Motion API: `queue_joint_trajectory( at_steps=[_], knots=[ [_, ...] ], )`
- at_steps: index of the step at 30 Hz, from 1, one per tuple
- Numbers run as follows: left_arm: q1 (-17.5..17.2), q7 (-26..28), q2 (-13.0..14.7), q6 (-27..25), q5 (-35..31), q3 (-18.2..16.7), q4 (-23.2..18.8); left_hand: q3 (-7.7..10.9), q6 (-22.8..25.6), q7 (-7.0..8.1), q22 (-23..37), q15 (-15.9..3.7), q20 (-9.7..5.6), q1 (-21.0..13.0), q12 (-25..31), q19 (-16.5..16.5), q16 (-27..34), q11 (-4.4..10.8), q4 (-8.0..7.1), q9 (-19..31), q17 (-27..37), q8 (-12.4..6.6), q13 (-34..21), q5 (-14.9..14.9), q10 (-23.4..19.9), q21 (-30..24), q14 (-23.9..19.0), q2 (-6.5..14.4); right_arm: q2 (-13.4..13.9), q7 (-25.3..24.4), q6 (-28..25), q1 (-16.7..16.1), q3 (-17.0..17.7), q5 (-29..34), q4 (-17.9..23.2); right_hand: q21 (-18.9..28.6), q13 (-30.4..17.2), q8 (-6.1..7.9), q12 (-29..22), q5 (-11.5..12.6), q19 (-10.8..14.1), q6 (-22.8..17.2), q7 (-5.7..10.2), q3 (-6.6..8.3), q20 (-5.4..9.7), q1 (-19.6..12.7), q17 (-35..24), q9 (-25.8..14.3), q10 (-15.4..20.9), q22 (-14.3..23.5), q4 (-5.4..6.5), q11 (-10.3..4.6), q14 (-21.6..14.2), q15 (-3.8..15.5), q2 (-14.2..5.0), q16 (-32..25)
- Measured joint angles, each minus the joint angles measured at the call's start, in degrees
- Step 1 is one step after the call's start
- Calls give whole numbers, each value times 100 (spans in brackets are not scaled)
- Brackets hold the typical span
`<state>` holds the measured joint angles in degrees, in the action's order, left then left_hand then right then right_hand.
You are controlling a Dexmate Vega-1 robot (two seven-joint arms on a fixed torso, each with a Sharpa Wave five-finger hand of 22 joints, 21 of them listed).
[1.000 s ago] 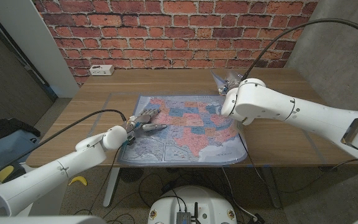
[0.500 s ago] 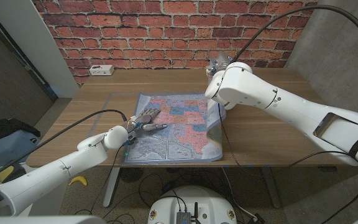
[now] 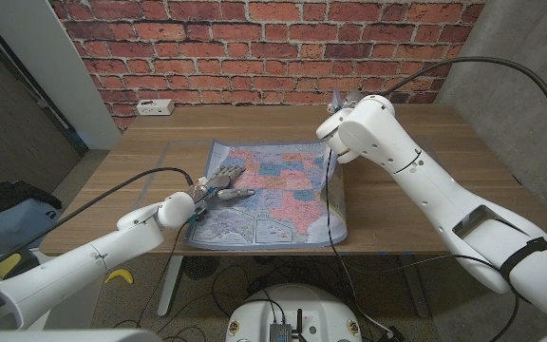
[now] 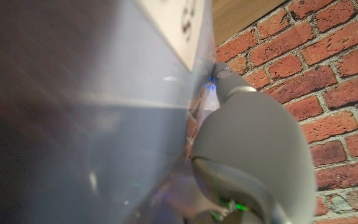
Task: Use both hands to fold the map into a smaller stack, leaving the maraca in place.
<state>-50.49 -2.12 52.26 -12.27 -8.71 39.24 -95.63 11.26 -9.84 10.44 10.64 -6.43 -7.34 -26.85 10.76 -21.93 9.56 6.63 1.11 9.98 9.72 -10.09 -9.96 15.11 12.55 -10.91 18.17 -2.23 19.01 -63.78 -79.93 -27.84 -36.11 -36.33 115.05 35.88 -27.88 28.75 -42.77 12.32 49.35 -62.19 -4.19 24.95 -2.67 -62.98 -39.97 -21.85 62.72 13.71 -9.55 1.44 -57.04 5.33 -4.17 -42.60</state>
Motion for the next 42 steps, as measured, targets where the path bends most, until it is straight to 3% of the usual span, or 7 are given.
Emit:
queue_joint_trajectory(
  at_steps=[8, 13, 15, 20, 21, 31, 42],
  knots=[
    [-9, 0, 6, 0, 14, -16, 11, 0, 0, 0, 0, 0, -20, 0, 0, 20, 0, 5, 0, 0, 0, 0, 0, 0, -5, 0, 0, 0, -171, 301, 287, -439, 504, -84, -5, 54, 27, -21, 0, 0, 0, 19, -19, 50, 0, 0, -53, -76, -9, 0, -4, 52, -51, -32, 0, 0],
    [-19, 0, 9, 1, 24, -25, 13, -10, 0, 0, 0, 0, -20, 0, 0, 20, 0, 5, 9, 0, 0, 0, 0, 0, -5, 0, 0, 0, -238, 746, 925, -767, 804, -123, 26, 121, 10, -22, 0, 17, 60, 51, -51, 87, -1, 0, -80, -77, -40, 0, 1, 83, -70, -50, 0, 0],
    [-22, 0, 10, 1, 28, -30, 13, -33, 0, 0, 0, 0, -20, 0, 0, 20, 0, 5, 14, 0, 0, 0, 0, 0, -5, 0, 0, 0, -265, 1102, 1528, -937, 940, -218, 27, 141, 18, -23, 36, 21, 61, 71, -71, 87, -1, 0, -79, -76, -40, 0, 1, 83, -70, -51, 0, 0],
    [-25, -87, 14, 1, 32, -38, 14, -41, 0, 0, 0, -1, -32, 0, 0, 7, 0, -1, 7, -1, 0, 0, 0, 0, 8, 0, 1, 0, -318, 1343, 2020, -1212, 1154, -326, -8, 184, 70, -62, 77, 21, 60, 112, -112, 87, 0, -61, -36, -44, -84, 0, 1, 122, -71, -53, -61, 45],
    [-26, -87, 14, 1, 34, -39, 14, -41, 0, 0, 0, -1, -32, 0, 0, 7, 0, 0, 7, 0, 0, 0, 0, 0, 10, 0, 1, 0, -335, 1530, 2419, -1290, 1210, -432, -36, 206, 80, -62, 105, 21, 60, 116, -116, 87, 0, -61, -17, -41, -117, 0, 2, 131, -71, -53, -61, 66],
    [-37, -87, 16, 2, 50, -42, 13, -40, 0, 0, 0, -1, -37, 0, 0, 2, 0, 0, 7, 4, 0, 0, 0, 0, 11, 0, 1, 0, -413, 2025, 3696, -1663, 1432, -885, -324, 249, 159, -113, 168, -17, 60, 153, -112, 86, -1, -98, 97, -4, -165, 0, 2, 143, -80, -65, -98, 130],
    [-69, -87, 33, 2, 67, -54, 12, -87, 0, 0, 0, -1, -37, 0, 0, 2, 0, -2, 7, 3, 0, 0, 0, 0, 12, 0, 1, 0, -419, 2413, 4444, -1803, 1448, -1413, -723, 338, 159, -158, 168, -64, 60, 154, -112, 73, 0, -129, 150, -7, -185, 0, 10, 122, -88, -75, -129, 152]
  ],
)
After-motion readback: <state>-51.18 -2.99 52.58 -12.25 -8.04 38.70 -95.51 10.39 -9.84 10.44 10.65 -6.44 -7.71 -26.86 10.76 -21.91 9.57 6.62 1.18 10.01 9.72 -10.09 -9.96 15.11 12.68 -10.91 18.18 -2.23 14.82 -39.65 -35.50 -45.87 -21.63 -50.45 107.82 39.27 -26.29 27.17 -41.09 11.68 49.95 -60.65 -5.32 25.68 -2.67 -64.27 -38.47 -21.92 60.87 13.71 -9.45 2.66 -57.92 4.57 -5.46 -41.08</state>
